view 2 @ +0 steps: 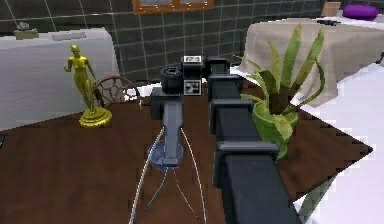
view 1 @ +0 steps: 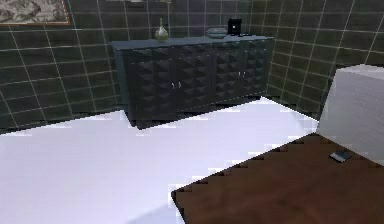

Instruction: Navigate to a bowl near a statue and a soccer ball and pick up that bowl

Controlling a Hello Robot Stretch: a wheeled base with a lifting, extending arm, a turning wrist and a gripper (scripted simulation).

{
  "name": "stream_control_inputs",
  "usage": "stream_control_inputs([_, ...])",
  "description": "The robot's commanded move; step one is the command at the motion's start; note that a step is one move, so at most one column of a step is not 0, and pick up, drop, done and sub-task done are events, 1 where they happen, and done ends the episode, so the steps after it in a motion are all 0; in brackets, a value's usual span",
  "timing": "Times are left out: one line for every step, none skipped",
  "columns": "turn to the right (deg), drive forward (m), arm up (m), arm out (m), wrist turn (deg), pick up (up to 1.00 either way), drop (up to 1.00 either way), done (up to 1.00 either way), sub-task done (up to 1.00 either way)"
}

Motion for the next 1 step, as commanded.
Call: stream_control_inputs([0.0,0.0,0.0,0.0,45.0,0.0,0.0,0.0,0.0])
